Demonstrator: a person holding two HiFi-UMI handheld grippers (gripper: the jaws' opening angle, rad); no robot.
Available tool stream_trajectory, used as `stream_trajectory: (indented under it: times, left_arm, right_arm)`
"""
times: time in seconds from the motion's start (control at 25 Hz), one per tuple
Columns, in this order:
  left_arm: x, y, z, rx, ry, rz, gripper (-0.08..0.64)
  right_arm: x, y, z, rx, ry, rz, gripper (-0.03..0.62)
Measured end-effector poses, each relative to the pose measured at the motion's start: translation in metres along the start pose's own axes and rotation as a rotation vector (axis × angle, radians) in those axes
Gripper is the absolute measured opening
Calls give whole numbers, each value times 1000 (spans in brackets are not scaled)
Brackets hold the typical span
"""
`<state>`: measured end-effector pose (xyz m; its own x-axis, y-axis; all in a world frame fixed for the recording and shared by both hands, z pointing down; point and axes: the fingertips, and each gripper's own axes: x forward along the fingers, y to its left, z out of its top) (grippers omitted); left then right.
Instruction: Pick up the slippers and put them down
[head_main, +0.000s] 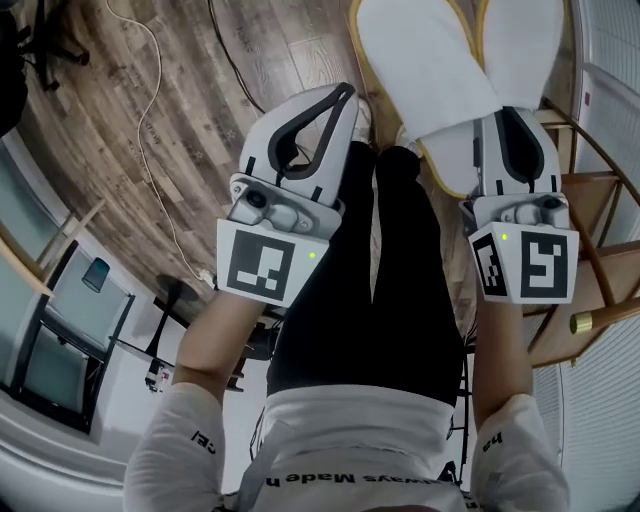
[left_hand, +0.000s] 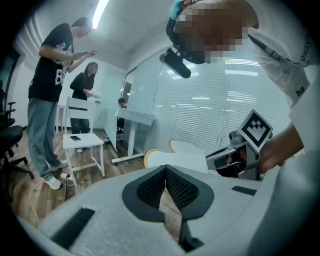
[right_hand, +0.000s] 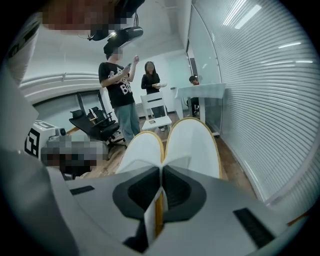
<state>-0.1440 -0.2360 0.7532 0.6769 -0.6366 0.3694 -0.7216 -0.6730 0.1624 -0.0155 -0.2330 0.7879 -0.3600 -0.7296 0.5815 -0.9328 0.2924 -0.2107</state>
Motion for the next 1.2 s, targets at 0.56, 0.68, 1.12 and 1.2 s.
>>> stream_trajectory:
  times: [0.56, 0.68, 1.12, 1.2]
  left_arm:
    - [59, 8, -108, 74, 11, -49, 11]
    - [71, 21, -136, 82, 19, -54, 11]
    - [121, 46, -236, 130, 40, -72, 11]
    - [129, 50, -256, 129, 43, -75, 11]
  right_arm:
    - [68, -32, -97, -32, 2, 16, 23]
    - [93, -37, -117, -47, 6, 25, 23]
    - [165, -77, -212, -72, 27, 67, 21]
    - [179, -81, -232, -80, 35, 75, 22]
